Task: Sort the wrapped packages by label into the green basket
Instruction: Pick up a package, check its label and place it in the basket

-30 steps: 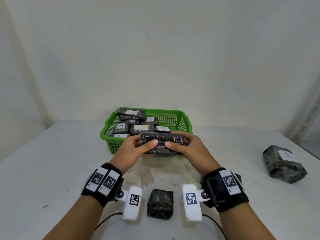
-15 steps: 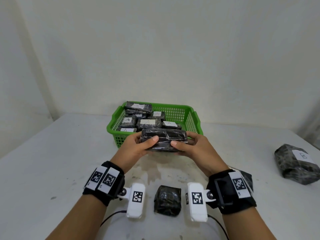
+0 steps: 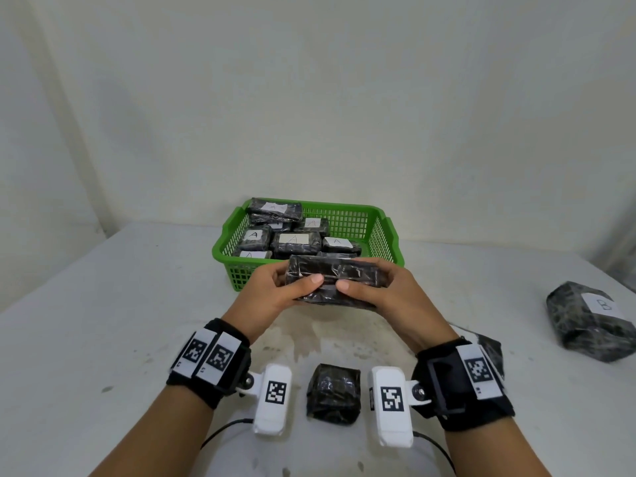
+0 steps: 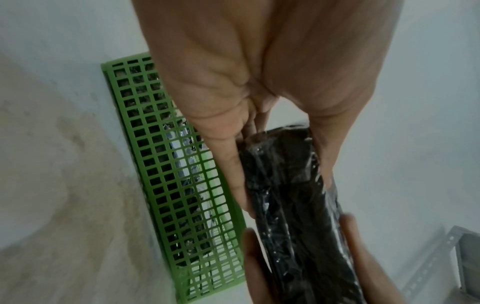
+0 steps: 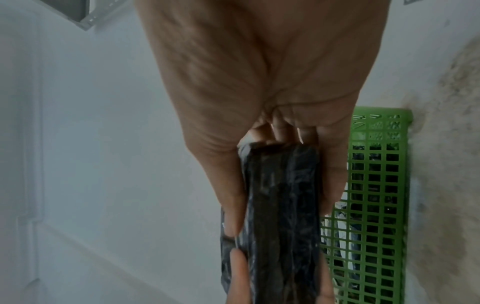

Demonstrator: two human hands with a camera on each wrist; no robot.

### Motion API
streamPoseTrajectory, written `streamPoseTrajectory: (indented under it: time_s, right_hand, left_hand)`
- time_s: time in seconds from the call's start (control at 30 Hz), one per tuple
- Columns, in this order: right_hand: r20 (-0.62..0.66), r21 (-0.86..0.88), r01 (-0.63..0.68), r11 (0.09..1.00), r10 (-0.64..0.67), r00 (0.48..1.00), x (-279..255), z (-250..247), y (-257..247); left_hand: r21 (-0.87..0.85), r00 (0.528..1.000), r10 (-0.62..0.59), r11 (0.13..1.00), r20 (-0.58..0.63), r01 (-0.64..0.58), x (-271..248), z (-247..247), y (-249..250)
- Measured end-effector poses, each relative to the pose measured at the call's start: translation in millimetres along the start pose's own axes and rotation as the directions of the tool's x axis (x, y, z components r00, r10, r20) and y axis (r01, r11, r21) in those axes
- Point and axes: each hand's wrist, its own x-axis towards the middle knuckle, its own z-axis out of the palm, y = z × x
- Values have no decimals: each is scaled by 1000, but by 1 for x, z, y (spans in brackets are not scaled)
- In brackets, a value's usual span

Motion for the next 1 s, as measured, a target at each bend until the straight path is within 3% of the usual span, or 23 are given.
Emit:
streamPoseTrajectory:
  time_s: [0.13, 0.5, 0.73, 0.87, 1.0]
  right_hand:
    - [12, -15, 3, 1000, -3, 1000, -4, -7, -2]
    - [-13, 12, 43, 999, -43, 999, -6, -5, -1]
    - [101, 205, -173, 963, 155, 983, -5, -4, -2]
    - [-5, 246, -139, 959, 145, 989, 2, -6, 9]
    - [2, 192, -97, 977, 99, 995, -1, -6, 8]
  left_hand:
    - [-55, 999, -31, 998, 38, 33, 0, -3, 0]
    - [102, 998, 52, 993, 43, -56, 2, -6, 0]
    - [127, 985, 152, 979, 81, -161, 3, -9, 0]
    - [90, 990, 57, 994, 133, -69, -1, -5, 1]
    - [150, 1000, 0, 989, 6, -1, -1, 0, 4]
